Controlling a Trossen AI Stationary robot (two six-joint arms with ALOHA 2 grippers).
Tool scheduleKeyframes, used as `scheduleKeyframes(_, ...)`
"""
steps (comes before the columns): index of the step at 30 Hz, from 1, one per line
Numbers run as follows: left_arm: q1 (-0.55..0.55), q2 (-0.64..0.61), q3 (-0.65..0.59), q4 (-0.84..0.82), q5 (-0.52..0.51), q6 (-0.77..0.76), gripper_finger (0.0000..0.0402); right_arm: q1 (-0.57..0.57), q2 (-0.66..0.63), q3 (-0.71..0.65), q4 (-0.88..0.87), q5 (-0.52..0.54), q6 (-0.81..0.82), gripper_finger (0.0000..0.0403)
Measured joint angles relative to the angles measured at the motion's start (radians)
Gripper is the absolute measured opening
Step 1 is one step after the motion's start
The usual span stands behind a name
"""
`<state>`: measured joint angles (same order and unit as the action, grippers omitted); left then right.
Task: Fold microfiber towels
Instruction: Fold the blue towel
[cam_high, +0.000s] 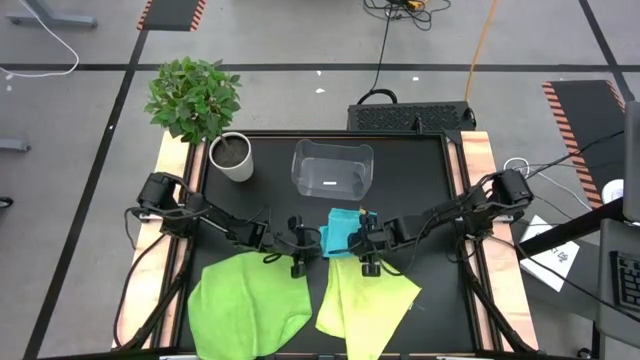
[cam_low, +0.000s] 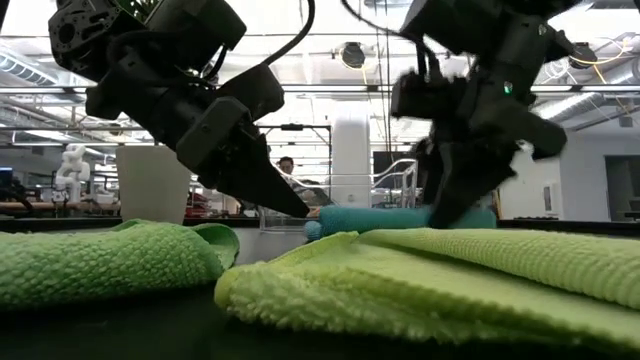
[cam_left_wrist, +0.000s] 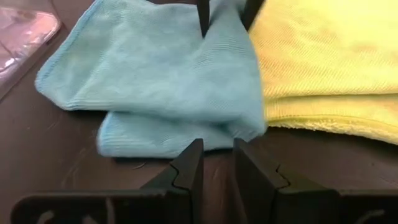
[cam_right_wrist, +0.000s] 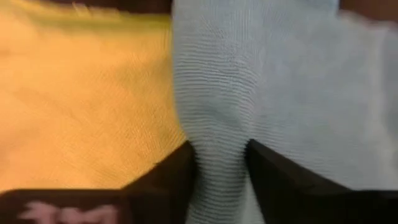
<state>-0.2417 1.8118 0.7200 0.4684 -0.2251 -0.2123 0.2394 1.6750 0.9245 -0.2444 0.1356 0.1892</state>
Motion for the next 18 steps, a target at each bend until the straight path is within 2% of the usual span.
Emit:
scheduleKeyframes(4,-0.001,0.000,0.000,0.001,0.010,-0.003,0.0090,-0.005,-0.060,0.000,-0.011,-0.001,-0.029,0.0026)
scheduleKeyframes(5,-0.002,0.000,0.000,0.003,0.013,-0.003,0.0090,-0.005,-0.078,0.000,-0.016,-0.003,-0.037,0.0014)
scheduleKeyframes(11,-0.011,0.000,0.000,0.007,0.016,-0.006,0.0090,0.014,-0.142,0.000,-0.020,-0.029,0.010,0.0009)
scheduleKeyframes(15,-0.029,0.000,0.000,0.008,0.016,-0.011,0.0090,0.070,-0.144,0.000,-0.027,-0.085,0.057,0.0004)
scheduleKeyframes(18,-0.044,0.000,0.000,0.008,0.016,-0.011,0.0090,0.141,-0.138,0.000,-0.041,-0.085,0.094,0.0005)
